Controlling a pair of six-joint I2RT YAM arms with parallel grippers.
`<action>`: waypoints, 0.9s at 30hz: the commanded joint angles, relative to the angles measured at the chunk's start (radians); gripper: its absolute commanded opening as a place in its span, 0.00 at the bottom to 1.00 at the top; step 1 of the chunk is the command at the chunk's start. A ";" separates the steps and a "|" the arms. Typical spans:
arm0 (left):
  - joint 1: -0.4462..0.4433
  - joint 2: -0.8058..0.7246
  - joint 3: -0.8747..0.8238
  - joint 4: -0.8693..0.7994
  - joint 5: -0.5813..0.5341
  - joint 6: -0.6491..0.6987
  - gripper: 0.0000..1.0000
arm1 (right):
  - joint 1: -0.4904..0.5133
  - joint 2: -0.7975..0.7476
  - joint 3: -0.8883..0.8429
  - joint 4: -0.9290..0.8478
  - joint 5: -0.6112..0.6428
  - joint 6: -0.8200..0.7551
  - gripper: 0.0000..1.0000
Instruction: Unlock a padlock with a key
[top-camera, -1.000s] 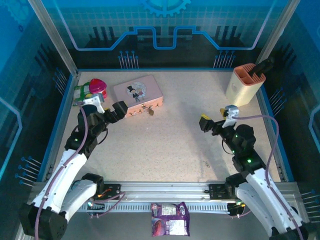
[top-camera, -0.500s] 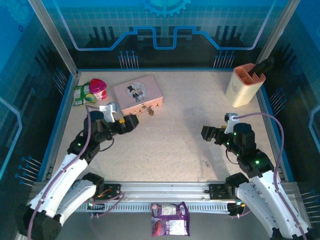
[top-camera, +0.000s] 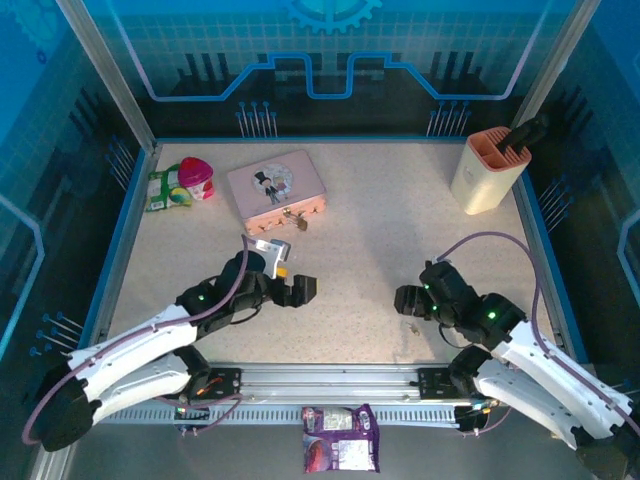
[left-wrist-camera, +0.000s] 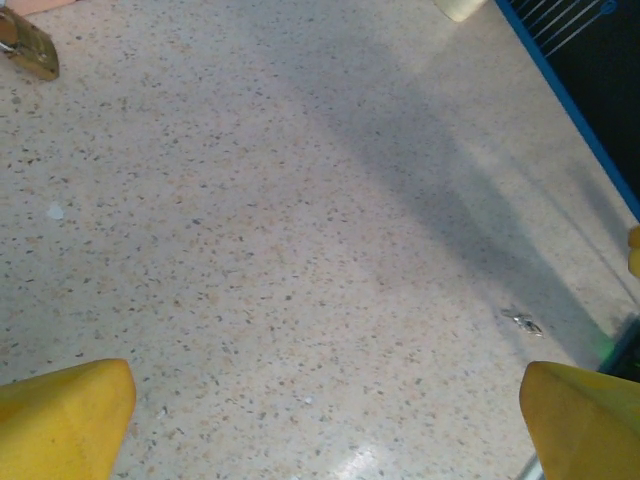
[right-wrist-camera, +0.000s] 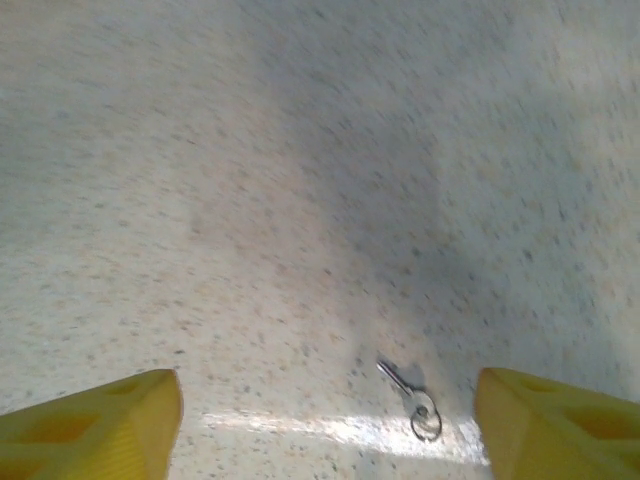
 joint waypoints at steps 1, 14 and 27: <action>-0.006 0.008 -0.029 0.088 -0.061 0.055 0.99 | 0.019 0.025 -0.054 -0.076 0.065 0.150 0.71; -0.006 -0.021 -0.162 0.231 -0.104 0.132 0.99 | 0.037 0.090 -0.139 -0.006 0.019 0.269 0.40; -0.005 -0.033 -0.211 0.292 -0.108 0.136 0.99 | 0.157 0.214 -0.162 0.007 0.091 0.549 0.34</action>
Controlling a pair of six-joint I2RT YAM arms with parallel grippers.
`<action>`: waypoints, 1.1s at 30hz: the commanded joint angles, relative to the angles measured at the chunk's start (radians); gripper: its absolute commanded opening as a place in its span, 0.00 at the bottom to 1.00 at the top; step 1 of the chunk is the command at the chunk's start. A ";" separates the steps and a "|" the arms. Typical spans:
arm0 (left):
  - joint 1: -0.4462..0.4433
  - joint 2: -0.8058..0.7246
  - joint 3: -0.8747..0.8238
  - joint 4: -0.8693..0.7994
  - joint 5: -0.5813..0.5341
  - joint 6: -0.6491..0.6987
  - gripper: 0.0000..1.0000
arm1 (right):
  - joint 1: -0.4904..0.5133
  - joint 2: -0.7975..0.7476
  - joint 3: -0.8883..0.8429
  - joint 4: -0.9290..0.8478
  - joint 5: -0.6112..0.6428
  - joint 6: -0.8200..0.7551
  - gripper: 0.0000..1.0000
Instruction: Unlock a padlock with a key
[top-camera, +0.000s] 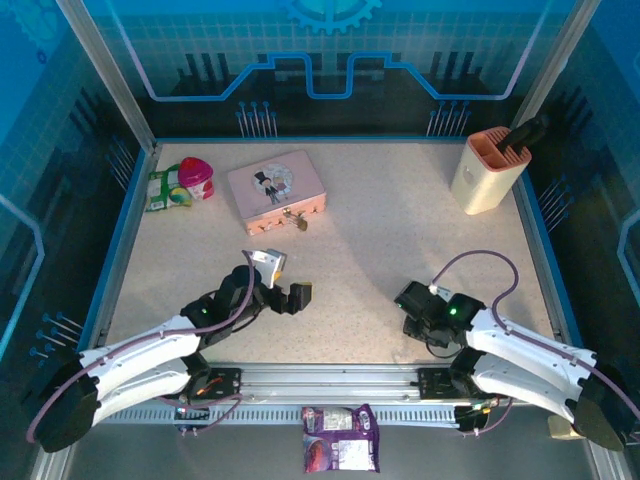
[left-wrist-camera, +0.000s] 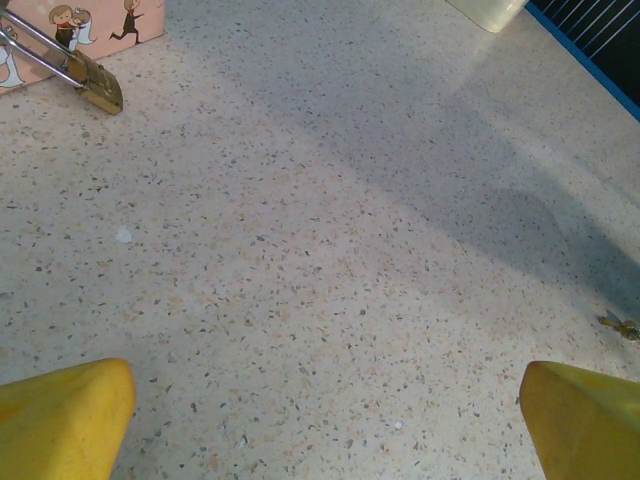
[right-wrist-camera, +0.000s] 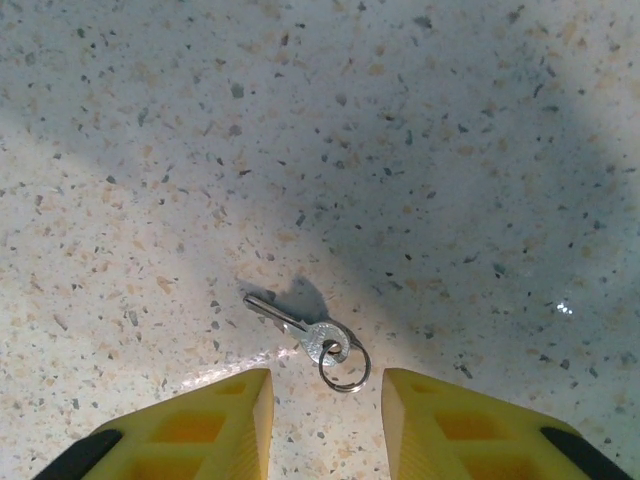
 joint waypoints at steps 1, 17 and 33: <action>-0.005 -0.013 -0.022 0.050 -0.013 0.018 0.99 | 0.038 0.006 -0.033 0.006 0.070 0.141 0.33; -0.005 0.025 -0.014 0.082 -0.011 0.036 0.99 | 0.051 0.127 -0.065 0.172 0.012 0.111 0.24; -0.005 0.042 -0.009 0.082 -0.013 0.040 0.99 | 0.069 0.138 -0.042 0.179 0.024 0.073 0.15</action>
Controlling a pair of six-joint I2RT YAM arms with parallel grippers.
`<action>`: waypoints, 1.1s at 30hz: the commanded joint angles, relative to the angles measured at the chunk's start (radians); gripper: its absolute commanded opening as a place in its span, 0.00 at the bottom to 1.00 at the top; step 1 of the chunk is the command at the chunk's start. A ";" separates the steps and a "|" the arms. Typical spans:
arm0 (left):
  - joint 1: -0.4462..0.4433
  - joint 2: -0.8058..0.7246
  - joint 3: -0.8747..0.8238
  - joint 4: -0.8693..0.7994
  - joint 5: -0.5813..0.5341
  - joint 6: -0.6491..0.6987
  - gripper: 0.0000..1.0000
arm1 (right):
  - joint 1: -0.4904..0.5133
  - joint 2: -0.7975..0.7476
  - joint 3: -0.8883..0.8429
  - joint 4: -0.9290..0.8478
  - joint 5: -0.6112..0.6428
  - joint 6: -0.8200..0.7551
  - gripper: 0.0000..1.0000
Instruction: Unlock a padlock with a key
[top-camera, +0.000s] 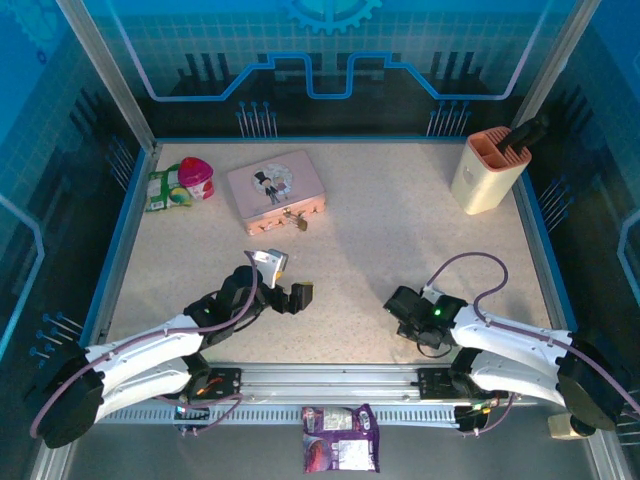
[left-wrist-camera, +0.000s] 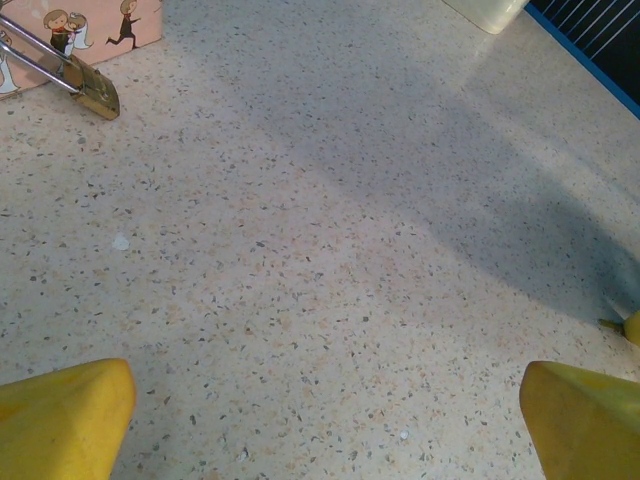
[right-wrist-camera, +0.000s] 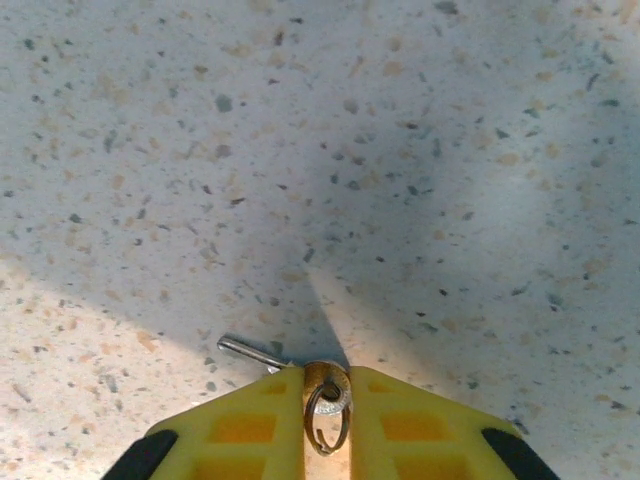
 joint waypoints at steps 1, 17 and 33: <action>-0.005 0.006 0.003 0.026 -0.012 0.030 0.99 | 0.018 0.003 -0.002 0.031 -0.027 -0.009 0.14; -0.006 0.025 0.010 0.034 -0.020 0.030 0.99 | 0.030 -0.125 -0.052 0.178 -0.045 -0.078 0.00; -0.009 -0.036 0.065 0.117 0.128 -0.251 0.97 | 0.179 -0.342 -0.152 0.750 0.097 -0.343 0.00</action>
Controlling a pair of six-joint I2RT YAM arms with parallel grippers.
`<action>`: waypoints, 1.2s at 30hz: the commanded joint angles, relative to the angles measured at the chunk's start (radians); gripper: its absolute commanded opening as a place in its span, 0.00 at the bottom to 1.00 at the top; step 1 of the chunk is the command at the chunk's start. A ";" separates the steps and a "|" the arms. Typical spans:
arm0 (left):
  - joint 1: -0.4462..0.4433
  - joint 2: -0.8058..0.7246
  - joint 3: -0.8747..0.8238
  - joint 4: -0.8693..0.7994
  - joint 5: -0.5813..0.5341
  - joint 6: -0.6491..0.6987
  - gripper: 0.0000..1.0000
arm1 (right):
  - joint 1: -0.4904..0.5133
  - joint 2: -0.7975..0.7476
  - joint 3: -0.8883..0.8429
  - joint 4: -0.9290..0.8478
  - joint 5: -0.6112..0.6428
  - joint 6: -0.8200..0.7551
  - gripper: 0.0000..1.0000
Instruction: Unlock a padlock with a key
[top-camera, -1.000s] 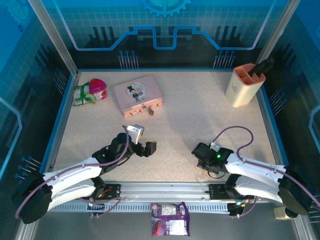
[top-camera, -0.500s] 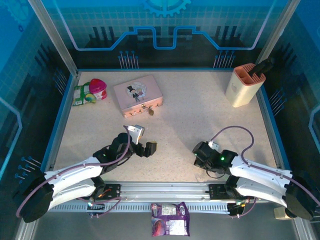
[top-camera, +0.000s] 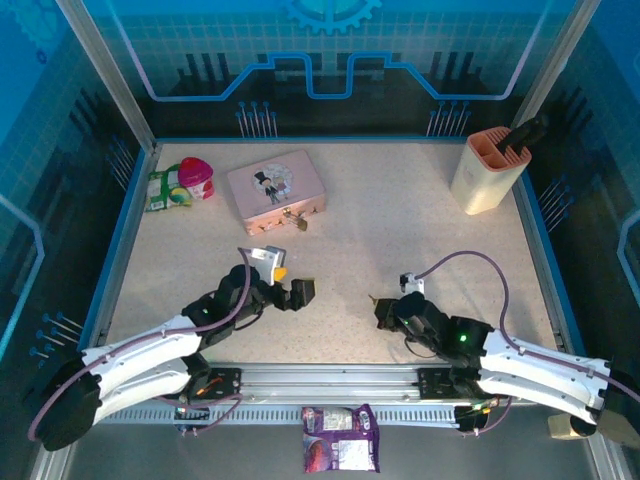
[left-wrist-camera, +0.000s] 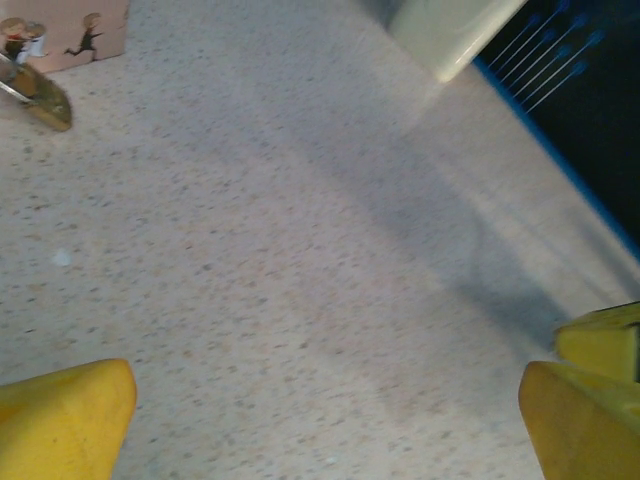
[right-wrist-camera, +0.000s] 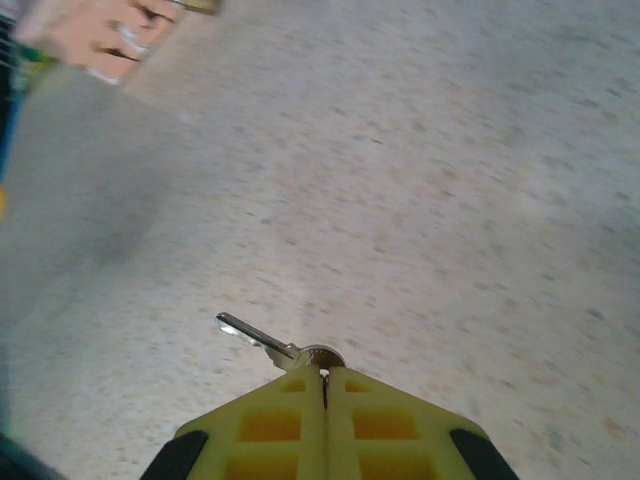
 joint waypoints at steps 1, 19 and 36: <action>-0.013 0.000 0.064 0.076 0.082 -0.127 0.94 | 0.038 0.007 -0.006 0.250 0.048 -0.094 0.00; -0.193 0.194 0.166 0.193 0.121 -0.114 0.63 | 0.174 0.106 0.010 0.499 0.129 -0.140 0.00; -0.200 0.204 0.170 0.179 0.100 -0.096 0.37 | 0.191 0.164 0.022 0.534 0.113 -0.134 0.00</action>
